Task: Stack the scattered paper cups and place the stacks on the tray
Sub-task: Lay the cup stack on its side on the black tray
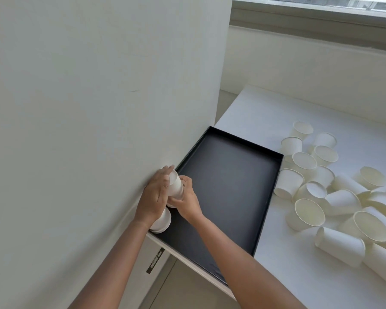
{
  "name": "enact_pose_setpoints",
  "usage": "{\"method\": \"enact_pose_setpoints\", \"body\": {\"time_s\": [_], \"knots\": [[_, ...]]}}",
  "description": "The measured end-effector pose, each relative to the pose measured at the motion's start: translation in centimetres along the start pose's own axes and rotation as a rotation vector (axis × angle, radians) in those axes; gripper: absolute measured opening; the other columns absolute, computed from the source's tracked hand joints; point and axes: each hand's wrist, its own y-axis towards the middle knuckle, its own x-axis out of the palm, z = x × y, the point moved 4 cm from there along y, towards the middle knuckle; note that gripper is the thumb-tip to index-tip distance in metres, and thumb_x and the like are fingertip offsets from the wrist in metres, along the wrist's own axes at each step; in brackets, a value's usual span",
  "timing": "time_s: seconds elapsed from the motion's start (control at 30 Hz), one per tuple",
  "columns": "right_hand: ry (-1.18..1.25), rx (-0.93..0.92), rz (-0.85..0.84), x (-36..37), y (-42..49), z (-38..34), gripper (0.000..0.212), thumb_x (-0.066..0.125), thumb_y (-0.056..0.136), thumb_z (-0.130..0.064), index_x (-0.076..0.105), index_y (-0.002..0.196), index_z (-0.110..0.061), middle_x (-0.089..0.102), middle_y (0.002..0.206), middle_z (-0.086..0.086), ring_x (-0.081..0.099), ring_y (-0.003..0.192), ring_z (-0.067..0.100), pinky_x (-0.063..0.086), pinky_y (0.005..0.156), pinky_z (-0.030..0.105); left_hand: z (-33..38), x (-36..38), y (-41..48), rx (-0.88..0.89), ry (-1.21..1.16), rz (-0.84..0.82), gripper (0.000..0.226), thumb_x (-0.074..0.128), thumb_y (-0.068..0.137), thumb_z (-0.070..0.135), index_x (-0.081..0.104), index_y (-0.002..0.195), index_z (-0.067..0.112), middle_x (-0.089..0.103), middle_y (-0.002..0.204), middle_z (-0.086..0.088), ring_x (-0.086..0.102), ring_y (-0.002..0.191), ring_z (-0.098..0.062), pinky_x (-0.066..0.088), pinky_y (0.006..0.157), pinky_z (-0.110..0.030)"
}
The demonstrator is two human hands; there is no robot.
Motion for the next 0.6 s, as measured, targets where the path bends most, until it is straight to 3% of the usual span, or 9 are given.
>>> {"method": "enact_pose_setpoints", "body": {"time_s": [0.13, 0.27, 0.43, 0.5, 0.6], "knots": [[-0.022, 0.005, -0.021, 0.2, 0.4, 0.2, 0.062, 0.072, 0.075, -0.025, 0.031, 0.122, -0.027, 0.054, 0.114, 0.0, 0.059, 0.1, 0.022, 0.054, 0.083, 0.048, -1.0, 0.8, 0.6, -0.021, 0.253, -0.09, 0.041, 0.029, 0.1, 0.022, 0.036, 0.14, 0.015, 0.025, 0.153, -0.002, 0.016, 0.143, -0.013, 0.014, 0.115, -0.025], [-0.075, 0.02, -0.026, -0.1, 0.7, 0.6, 0.062, 0.072, 0.074, -0.026, 0.033, 0.123, -0.025, 0.055, 0.114, -0.002, 0.059, 0.098, 0.019, 0.052, 0.086, 0.045, -0.9, 1.1, 0.8, 0.055, 0.495, -0.088, 0.045, 0.034, 0.098, 0.018, 0.03, 0.142, 0.008, 0.021, 0.154, -0.009, 0.016, 0.144, -0.019, 0.014, 0.116, -0.027], [-0.142, 0.024, -0.037, -0.9, 0.1, 1.4, 0.071, 0.069, 0.078, -0.02, 0.029, 0.137, -0.022, 0.04, 0.138, -0.002, 0.045, 0.12, 0.016, 0.039, 0.097, 0.029, -0.4, 0.9, 1.0, 0.033, 0.616, -0.028, 0.041, 0.038, 0.096, 0.019, 0.04, 0.135, 0.004, 0.031, 0.149, -0.014, 0.028, 0.139, -0.023, 0.026, 0.112, -0.034], [-0.176, -0.015, 0.019, -2.0, -0.4, 1.5, 0.062, 0.062, 0.085, -0.011, 0.031, 0.137, -0.022, 0.039, 0.142, -0.002, 0.038, 0.13, 0.014, 0.034, 0.104, 0.027, 0.3, 1.0, 1.1, 0.034, 0.652, 0.016, 0.04, 0.042, 0.095, 0.019, 0.046, 0.131, 0.002, 0.038, 0.145, -0.017, 0.034, 0.136, -0.027, 0.029, 0.109, -0.037], [-0.176, -0.107, 0.193, -5.0, -1.6, 1.3, 0.04, 0.052, 0.089, -0.005, 0.046, 0.127, -0.019, 0.052, 0.132, -0.001, 0.047, 0.125, 0.012, 0.039, 0.103, 0.024, 2.0, 1.9, 1.4, 0.078, 0.617, 0.065, 0.037, 0.048, 0.093, 0.016, 0.051, 0.125, -0.002, 0.045, 0.139, -0.02, 0.043, 0.129, -0.033, 0.035, 0.105, -0.043]]}}
